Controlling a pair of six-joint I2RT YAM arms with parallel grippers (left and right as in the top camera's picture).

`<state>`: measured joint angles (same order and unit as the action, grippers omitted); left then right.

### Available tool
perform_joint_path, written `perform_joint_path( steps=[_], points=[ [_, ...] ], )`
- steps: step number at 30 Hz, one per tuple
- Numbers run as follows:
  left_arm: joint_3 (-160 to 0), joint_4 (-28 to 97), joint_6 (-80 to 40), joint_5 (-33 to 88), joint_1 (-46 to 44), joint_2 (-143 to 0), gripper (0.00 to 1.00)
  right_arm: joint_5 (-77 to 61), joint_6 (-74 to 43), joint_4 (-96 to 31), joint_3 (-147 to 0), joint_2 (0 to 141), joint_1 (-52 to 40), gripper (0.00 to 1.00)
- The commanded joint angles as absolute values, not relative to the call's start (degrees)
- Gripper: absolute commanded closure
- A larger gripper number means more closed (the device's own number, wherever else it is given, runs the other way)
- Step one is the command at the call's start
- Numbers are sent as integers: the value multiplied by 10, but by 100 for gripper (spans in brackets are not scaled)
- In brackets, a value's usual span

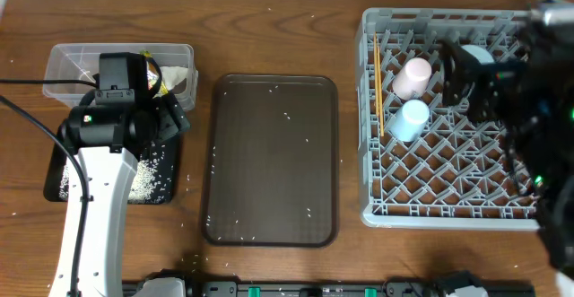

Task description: Sort waste into correct bins and load items into the dishwasher rack

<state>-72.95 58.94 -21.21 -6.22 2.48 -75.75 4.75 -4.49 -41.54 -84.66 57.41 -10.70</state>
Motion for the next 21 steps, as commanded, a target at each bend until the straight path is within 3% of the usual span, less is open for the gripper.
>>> perform_joint_path(
  steps=[1,13,21],
  points=[
    [-732,591,-218,-67,27,-760,2,10,-37,-353,-698,504,-66,1],
    [-732,591,-218,-67,27,-760,2,-18,-38,-91,-199,202,8,1],
    [-732,591,-217,-67,27,-760,2,-31,-46,-9,-30,76,8,1]
  ],
)
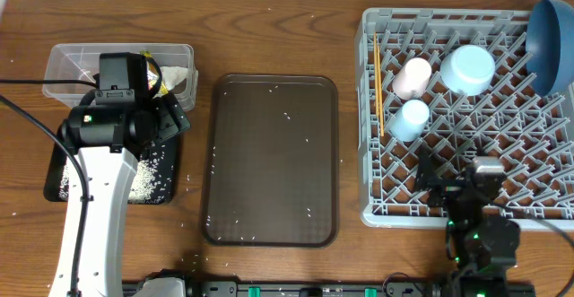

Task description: Sort waste into correct bins and load items into the dishwasher rack

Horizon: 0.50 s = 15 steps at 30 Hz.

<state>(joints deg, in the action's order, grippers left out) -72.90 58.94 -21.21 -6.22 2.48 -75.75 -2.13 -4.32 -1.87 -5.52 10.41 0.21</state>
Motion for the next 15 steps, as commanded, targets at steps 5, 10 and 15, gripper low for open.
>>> perform_joint_path(
  steps=[5,10,15],
  points=[
    [-732,591,-217,-67,27,-760,2,-30,-46,-36,-3,33,8,1],
    [-732,591,-217,-67,27,-760,2,-28,-46,-41,-3,10,8,1],
    [-732,591,-217,-67,27,-760,2,-28,-46,-40,-3,3,7,1]
  ],
)
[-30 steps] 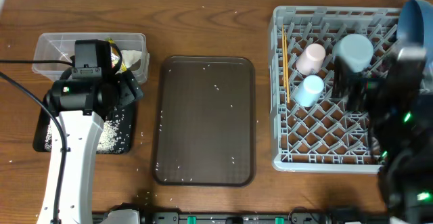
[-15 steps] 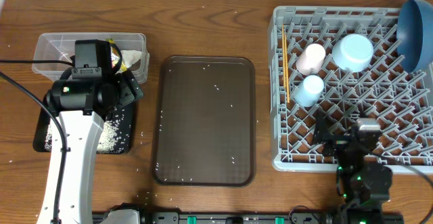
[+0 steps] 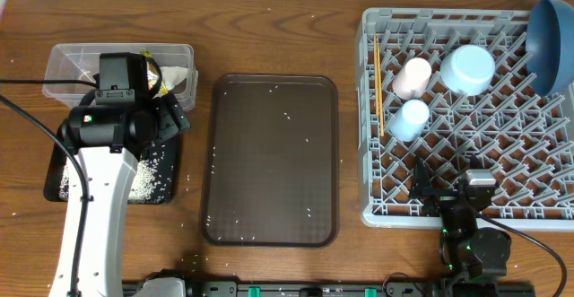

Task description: Sort waste into correct bins and load items into the dishwasher rack

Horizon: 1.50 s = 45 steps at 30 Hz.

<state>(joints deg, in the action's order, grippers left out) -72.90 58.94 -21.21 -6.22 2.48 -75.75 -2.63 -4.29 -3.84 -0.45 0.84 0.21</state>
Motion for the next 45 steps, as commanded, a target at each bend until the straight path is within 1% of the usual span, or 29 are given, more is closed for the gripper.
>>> perform_joint_path(
  steps=[1,32,35,39,41,43,45],
  points=[
    [-732,591,-218,-67,27,-760,2,-28,-46,-40,-3,3,7,1],
    [-732,591,-217,-67,27,-758,2,-28,-46,-40,-3,4,7,1],
    [-731,592,-217,-67,27,-732,2,-28,-46,-40,-3,4,7,1],
    [-700,606,-215,-67,27,-664,2,-28,-46,-40,-3,4,7,1],
    [-659,601,-215,-74,27,-619,2,-28,-46,-40,-3,4,7,1],
    [-598,580,-215,-120,29,-562,2,-28,-46,-40,-3,4,7,1],
    [-533,568,-217,-130,29,-502,2,-28,-46,-40,-3,4,7,1]
  ],
)
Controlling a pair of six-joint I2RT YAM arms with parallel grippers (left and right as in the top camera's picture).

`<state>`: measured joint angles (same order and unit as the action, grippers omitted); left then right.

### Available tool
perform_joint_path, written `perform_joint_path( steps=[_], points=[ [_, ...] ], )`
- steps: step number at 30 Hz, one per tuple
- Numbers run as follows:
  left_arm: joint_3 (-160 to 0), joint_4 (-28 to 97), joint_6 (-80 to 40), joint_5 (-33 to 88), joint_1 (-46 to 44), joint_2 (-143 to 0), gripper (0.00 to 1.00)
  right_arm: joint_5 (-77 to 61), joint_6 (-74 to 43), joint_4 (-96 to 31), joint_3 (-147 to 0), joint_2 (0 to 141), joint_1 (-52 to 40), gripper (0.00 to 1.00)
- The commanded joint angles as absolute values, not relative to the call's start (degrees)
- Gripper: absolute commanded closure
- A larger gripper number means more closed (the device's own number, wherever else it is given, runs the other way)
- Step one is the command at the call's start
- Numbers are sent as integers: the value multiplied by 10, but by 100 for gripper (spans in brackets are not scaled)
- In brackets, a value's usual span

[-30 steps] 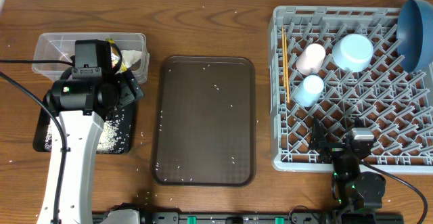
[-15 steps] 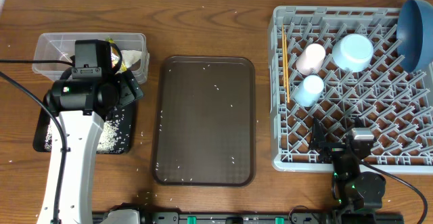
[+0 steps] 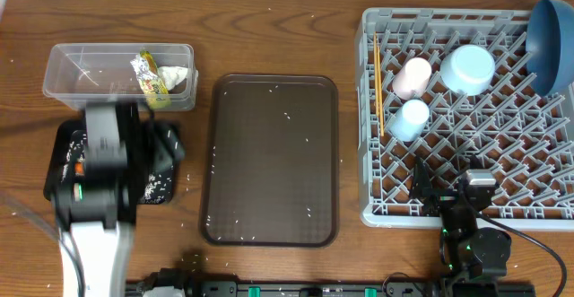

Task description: Sort waste into correct bins and load items into the dishwasher rack

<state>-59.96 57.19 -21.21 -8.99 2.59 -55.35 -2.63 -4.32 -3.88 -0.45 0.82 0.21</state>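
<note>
The grey dishwasher rack (image 3: pixel 372 109) on the right holds a pink cup (image 3: pixel 413 75), a pale blue cup (image 3: pixel 411 117), a pale blue bowl (image 3: pixel 468 68), wooden chopsticks (image 3: pixel 378 82) and a dark blue bowl (image 3: pixel 552 32) leaning at its far right corner. My right gripper (image 3: pixel 430 187) rests low at the rack's front edge, with nothing seen in it. A clear bin (image 3: pixel 90 68) at the back left holds wrappers (image 3: pixel 154 74). My left gripper (image 3: pixel 164 146) is blurred above the black bin (image 3: pixel 154 187), which holds rice.
A brown tray (image 3: pixel 273 158) with scattered rice grains lies in the middle of the wooden table (image 3: pixel 269 28). My left arm's white link (image 3: pixel 90 252) runs to the front edge. Loose grains dot the table by the black bin.
My left arm has moved from over the clear bin toward the front, so it now hangs above the black bin and the wrappers show. The right arm has not moved.
At first my right arm was blurred over the rack's back right and my left gripper hung at the clear bin. Then the dark blue bowl stood in the rack's far corner and the right arm was down at the rack's front. The left arm has now left the clear bin.
</note>
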Motion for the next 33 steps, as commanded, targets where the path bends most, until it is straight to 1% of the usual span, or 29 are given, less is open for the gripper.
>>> perform_joint_path(
  steps=[1,3,5,10,13,17,21,24,27,33],
  points=[
    [-499,553,-218,-126,29,-470,2,-28,-46,-40,-3,4,7,1],
    [-443,505,-218,-112,29,-416,2,-28,-46,-40,-3,4,7,1],
    [-384,426,-217,-100,29,-359,2,-28,-46,-40,-3,4,7,1],
    [-211,199,-213,-65,29,-202,2,-28,-46,-40,-3,4,7,1],
    [-132,117,-213,-57,29,-123,2,-28,-46,-40,-3,4,7,1],
    [-66,67,-213,-46,29,-47,2,-28,-46,-40,-3,4,7,1],
    [-25,65,-213,-40,29,-2,2,-28,-46,-40,-3,4,7,1],
    [-2,36,-198,-29,29,-1,2,-28,-46,-40,-3,4,7,1],
    [-2,34,-185,-30,29,-1,2,-28,-46,-40,-3,4,7,1],
    [-2,40,-100,-21,29,-1,2,-28,-46,-40,-3,4,7,1]
  ],
)
